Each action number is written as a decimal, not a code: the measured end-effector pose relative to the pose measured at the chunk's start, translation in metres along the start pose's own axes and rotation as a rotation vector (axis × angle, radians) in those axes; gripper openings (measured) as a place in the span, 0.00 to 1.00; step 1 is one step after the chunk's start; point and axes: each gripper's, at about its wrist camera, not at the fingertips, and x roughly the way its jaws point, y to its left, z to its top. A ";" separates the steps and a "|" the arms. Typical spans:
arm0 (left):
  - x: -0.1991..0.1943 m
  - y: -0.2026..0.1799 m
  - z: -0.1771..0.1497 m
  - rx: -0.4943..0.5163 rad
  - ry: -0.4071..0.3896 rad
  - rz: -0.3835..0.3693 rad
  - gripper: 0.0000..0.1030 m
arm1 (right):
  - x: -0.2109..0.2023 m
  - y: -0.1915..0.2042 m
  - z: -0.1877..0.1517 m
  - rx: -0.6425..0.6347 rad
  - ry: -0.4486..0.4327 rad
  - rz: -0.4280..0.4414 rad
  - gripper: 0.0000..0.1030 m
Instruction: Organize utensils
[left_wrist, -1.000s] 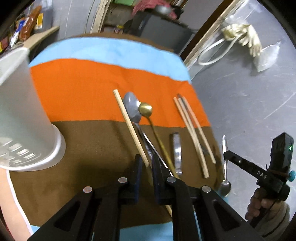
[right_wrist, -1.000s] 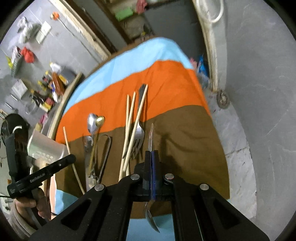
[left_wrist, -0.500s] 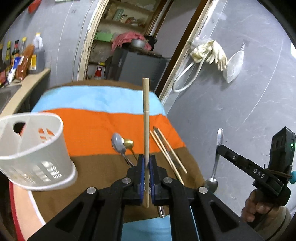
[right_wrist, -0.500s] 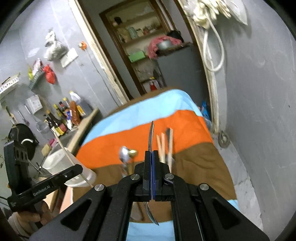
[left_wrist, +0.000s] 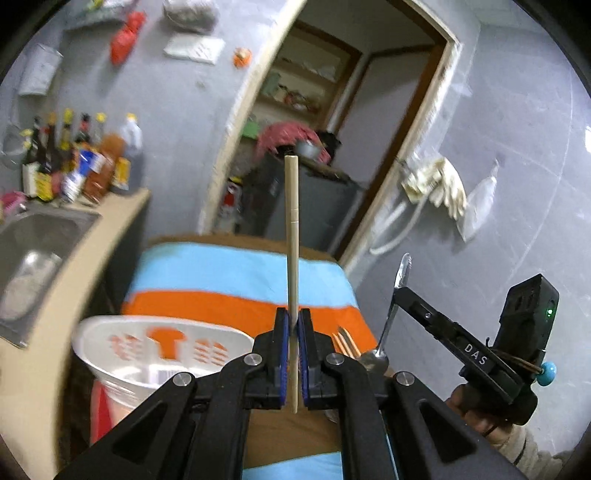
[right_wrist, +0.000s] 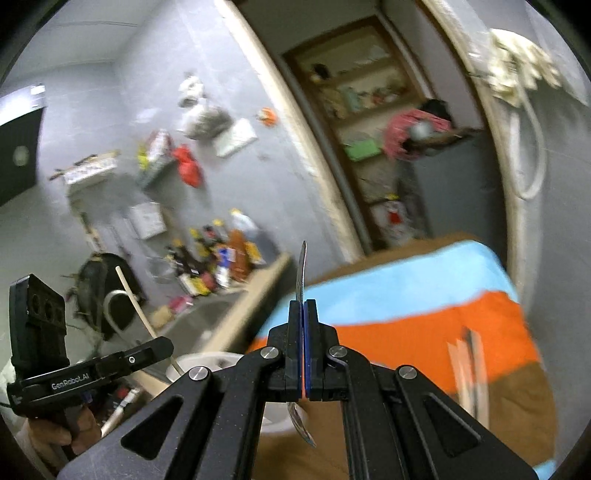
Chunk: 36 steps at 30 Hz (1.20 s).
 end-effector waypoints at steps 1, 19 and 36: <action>-0.008 0.007 0.006 -0.001 -0.019 0.022 0.05 | 0.007 0.009 0.002 -0.006 -0.008 0.025 0.01; -0.002 0.128 0.005 -0.095 -0.110 0.271 0.05 | 0.120 0.072 -0.037 -0.014 0.038 0.095 0.01; 0.041 0.135 -0.027 -0.082 0.021 0.293 0.05 | 0.130 0.079 -0.069 -0.106 0.089 0.022 0.01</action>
